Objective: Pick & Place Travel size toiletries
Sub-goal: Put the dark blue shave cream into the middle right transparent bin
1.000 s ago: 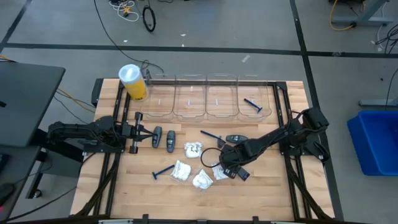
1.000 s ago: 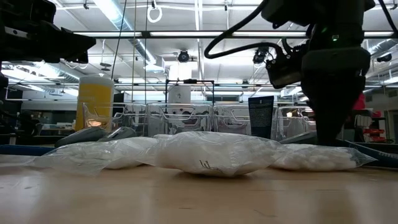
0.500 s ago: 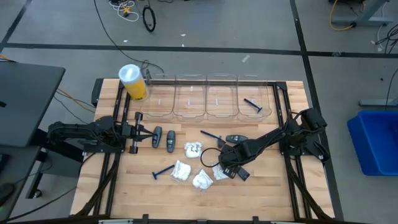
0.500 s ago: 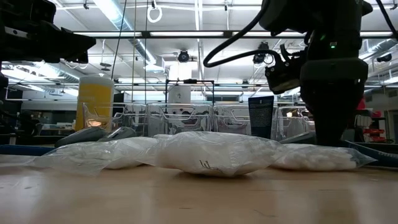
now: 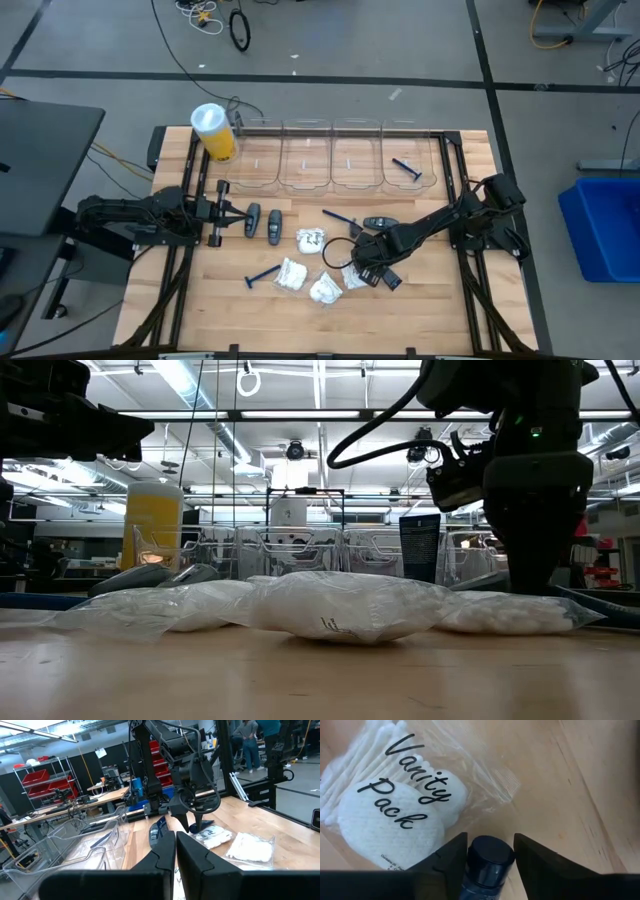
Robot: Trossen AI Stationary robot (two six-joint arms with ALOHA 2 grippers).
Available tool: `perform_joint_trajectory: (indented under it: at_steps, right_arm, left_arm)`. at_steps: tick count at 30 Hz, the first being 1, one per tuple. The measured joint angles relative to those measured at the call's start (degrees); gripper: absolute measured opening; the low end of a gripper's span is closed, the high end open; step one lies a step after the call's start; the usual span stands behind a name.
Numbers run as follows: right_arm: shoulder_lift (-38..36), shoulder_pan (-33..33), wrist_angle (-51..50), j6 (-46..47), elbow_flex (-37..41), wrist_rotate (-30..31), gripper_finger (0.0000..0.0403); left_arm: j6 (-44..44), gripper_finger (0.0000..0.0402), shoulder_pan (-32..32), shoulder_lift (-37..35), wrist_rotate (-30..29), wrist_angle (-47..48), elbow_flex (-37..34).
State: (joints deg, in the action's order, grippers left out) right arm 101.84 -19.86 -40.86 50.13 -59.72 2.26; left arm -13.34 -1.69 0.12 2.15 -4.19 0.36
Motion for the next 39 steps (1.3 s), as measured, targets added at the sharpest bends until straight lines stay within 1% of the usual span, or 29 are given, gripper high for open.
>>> perform_joint_trajectory:
  at_steps: [10, 21, 30, 39]
  right_arm:
    - [0.0, 0.0, 0.0, 0.0, 0.0, 0.0, 0.0151]
    - [-0.1, 0.0, 0.0, 0.0, 0.0, -1.0, 0.015]
    - [-3.2, 0.0, -0.2, 0.0, 0.0, -1.0, 0.0149]
    - [-3.8, 0.0, -0.2, 0.0, 0.0, -1.0, 0.0148]
  left_arm:
    - [0.0, 0.0024, 0.0, 0.0, 0.0, 0.0, 0.0]
    - [0.0, 0.0024, 0.0, 0.0, 0.0, 0.0, 0.0]
    - [0.0, 0.0024, 0.0, 0.0, 0.0, 0.0, 0.0]
    - [0.0, 0.0024, 0.0, 0.0, 0.0, 0.0, 0.0]
